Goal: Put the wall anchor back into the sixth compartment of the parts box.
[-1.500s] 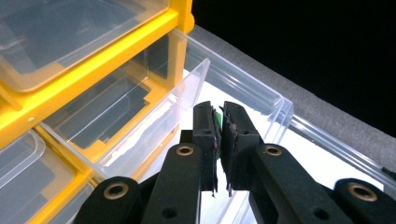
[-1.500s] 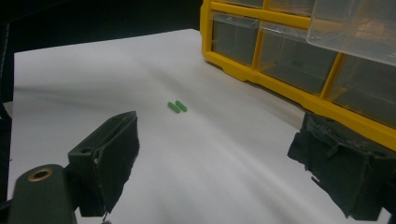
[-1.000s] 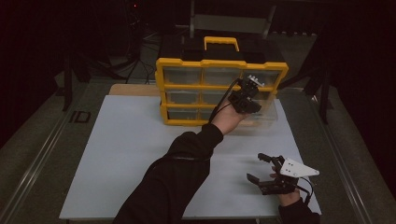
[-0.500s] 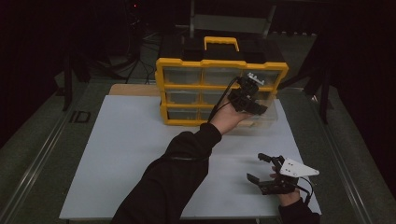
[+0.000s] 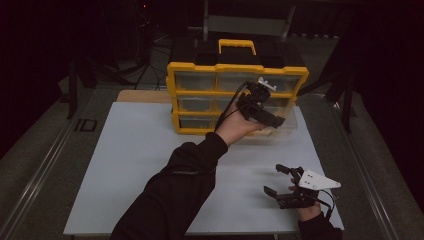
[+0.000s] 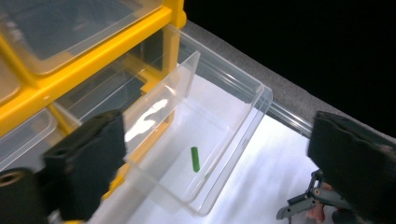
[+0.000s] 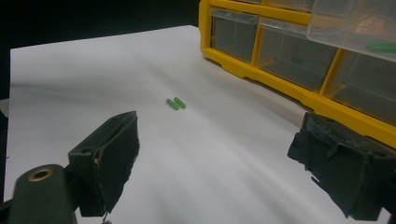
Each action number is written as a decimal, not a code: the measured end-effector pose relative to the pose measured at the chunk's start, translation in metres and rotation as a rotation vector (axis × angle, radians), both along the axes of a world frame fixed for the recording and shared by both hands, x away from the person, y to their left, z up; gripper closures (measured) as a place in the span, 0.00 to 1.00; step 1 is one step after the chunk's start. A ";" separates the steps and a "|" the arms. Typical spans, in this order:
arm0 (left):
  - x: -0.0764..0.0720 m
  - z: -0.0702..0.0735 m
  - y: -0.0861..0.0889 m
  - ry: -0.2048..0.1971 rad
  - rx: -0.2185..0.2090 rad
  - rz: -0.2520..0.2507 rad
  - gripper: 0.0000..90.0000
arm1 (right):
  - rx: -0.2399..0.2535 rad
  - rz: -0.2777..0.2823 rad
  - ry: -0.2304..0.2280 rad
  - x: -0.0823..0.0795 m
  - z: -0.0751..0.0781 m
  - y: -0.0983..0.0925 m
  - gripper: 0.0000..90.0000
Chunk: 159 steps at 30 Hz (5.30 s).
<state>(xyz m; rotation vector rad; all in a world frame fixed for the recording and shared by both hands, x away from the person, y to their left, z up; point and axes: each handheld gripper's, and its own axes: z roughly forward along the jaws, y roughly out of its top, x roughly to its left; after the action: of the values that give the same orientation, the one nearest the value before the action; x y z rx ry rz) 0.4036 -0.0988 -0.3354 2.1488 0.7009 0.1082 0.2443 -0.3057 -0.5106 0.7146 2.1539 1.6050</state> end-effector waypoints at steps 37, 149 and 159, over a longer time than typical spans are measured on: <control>-0.025 -0.002 0.092 -0.029 -0.083 -0.060 0.00 | -0.002 0.003 -0.001 0.000 0.000 0.002 0.14; -0.033 -0.173 0.154 0.000 0.079 -0.253 0.60 | -0.004 0.014 0.005 0.000 -0.001 0.003 0.14; -0.032 -0.183 0.150 0.016 0.120 -0.257 0.70 | -0.004 0.014 0.005 0.000 -0.001 0.003 0.14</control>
<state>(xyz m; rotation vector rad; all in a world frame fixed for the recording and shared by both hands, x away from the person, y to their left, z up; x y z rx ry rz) 0.3721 0.0513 -0.5182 2.3375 0.4308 -0.0047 0.2442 -0.3026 -0.5113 0.7048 2.1690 1.6074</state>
